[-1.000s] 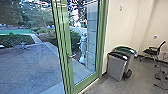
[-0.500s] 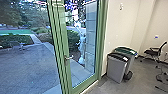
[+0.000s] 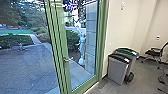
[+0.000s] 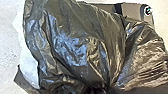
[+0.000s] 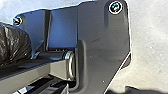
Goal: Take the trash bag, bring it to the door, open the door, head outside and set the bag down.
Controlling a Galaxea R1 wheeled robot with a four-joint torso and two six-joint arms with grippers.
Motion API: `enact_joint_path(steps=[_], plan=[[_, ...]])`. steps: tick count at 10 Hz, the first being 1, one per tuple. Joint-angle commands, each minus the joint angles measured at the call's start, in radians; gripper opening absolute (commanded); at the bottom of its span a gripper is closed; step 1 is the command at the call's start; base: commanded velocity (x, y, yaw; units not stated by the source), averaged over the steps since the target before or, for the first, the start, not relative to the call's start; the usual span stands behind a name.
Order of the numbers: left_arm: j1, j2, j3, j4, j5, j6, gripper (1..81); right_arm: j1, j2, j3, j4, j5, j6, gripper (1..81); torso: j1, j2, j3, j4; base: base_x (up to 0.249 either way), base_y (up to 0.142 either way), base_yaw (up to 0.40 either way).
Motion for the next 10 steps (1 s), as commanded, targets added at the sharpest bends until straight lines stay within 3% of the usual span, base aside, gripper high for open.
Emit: enact_joint_path(steps=[1, 8, 10], plan=[[-0.056, -0.003, 0.001, 0.0, 0.077, 0.002, 1.0, 0.044, -0.002, 0.001, -0.004, -0.056, -0.003, 81.1, 0.0, 0.0, 0.0, 0.0, 0.133, 0.0, 0.0], [-0.056, 0.0, 0.002, 0.0, 0.075, 0.002, 1.0, 0.027, -0.002, 0.0, -0.014, -0.053, -0.003, 81.1, 0.0, 0.0, 0.0, 0.0, 0.141, 0.0, 0.0], [-0.052, 0.0, 0.002, 0.0, 0.046, 0.002, 1.0, 0.022, -0.002, 0.0, -0.02, -0.038, -0.003, 81.1, 0.0, 0.0, 0.0, 0.0, 0.143, 0.0, 0.0]])
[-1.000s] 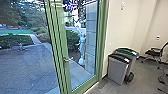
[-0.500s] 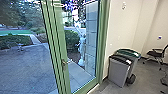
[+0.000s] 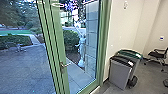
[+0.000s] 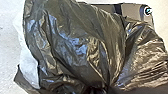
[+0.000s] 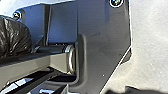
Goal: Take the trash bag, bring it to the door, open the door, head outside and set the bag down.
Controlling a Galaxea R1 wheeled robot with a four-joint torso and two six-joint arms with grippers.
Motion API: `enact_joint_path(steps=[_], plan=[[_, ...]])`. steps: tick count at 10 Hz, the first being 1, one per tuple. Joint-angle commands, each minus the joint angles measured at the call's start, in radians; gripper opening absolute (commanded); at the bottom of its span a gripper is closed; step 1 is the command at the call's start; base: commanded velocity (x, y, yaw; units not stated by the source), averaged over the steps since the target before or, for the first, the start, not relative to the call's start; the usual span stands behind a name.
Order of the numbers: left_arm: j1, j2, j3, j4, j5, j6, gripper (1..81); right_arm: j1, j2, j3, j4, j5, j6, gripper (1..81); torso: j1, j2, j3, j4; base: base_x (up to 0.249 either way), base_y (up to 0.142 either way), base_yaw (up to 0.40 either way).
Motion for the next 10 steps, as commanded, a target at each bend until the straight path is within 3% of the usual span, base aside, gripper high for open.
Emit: enact_joint_path(steps=[1, 10], plan=[[-0.049, -0.005, 0.001, 0.001, 0.036, 0.002, 1.0, 0.041, -0.002, 0.0, -0.018, -0.028, -0.003, 81.1, 0.0, 0.0, 0.0, 0.0, 0.143, 0.0, 0.0], [-0.047, 0.0, 0.003, 0.003, 0.036, 0.002, 1.0, 0.045, 0.001, 0.0, -0.02, -0.028, -0.003, 81.1, 0.0, 0.0, 0.0, 0.0, 0.142, 0.0, 0.0]])
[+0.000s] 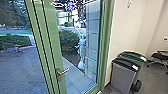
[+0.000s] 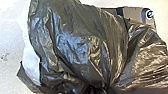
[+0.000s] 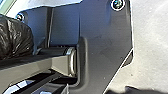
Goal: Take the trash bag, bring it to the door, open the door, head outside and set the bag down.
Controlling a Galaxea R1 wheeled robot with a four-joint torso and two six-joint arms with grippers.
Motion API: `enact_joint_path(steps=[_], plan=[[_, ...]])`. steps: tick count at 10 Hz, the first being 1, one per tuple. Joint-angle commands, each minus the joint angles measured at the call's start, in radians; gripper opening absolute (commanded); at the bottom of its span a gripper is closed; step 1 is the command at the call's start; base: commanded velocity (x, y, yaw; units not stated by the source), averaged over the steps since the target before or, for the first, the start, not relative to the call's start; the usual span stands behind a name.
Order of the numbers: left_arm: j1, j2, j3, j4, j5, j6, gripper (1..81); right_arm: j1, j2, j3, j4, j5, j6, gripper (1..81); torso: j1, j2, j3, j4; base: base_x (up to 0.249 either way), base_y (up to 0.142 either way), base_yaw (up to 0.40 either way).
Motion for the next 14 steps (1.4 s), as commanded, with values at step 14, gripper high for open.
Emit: enact_joint_path(steps=[14], plan=[[-0.049, 0.003, 0.002, 0.003, 0.075, 0.001, 1.0, 0.044, 0.003, 0.0, -0.009, -0.051, -0.003, 81.1, 0.0, 0.0, 0.0, 0.0, 0.12, 0.0, 0.0]])
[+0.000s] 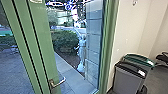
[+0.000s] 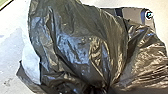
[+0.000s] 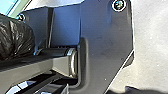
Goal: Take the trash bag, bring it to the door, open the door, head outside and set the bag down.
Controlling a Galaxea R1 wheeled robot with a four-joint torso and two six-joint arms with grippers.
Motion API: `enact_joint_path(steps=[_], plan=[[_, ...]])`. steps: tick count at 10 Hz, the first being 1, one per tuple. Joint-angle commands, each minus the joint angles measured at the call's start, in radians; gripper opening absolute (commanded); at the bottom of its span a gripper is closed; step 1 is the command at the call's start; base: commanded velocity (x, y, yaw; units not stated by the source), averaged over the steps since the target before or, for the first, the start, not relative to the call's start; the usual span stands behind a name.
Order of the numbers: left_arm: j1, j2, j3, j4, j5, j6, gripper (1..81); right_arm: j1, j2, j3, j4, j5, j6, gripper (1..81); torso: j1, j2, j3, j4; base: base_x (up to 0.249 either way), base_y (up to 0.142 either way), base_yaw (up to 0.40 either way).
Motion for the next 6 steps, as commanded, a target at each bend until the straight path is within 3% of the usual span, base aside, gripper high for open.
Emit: enact_joint_path(steps=[1, 3, 6], plan=[[-0.047, 0.0, 0.0, 0.002, 0.079, 0.001, 1.0, 0.041, 0.0, 0.0, -0.006, -0.053, -0.003, 81.1, 0.0, 0.0, 0.0, 0.0, 0.0, 0.0, 0.0], [-0.047, 0.0, 0.0, -0.001, 0.077, 0.001, 1.0, 0.037, -0.003, 0.0, -0.001, -0.047, -0.002, 81.1, 0.0, 0.0, 0.0, 0.0, 0.0, 0.0, 0.0], [-0.043, -0.002, 0.0, -0.011, 0.077, 0.001, 1.0, 0.026, -0.014, 0.004, 0.009, 0.028, -0.003, 81.1, 0.0, 0.0, 0.0, 0.0, 0.0, 0.0, 0.0]])
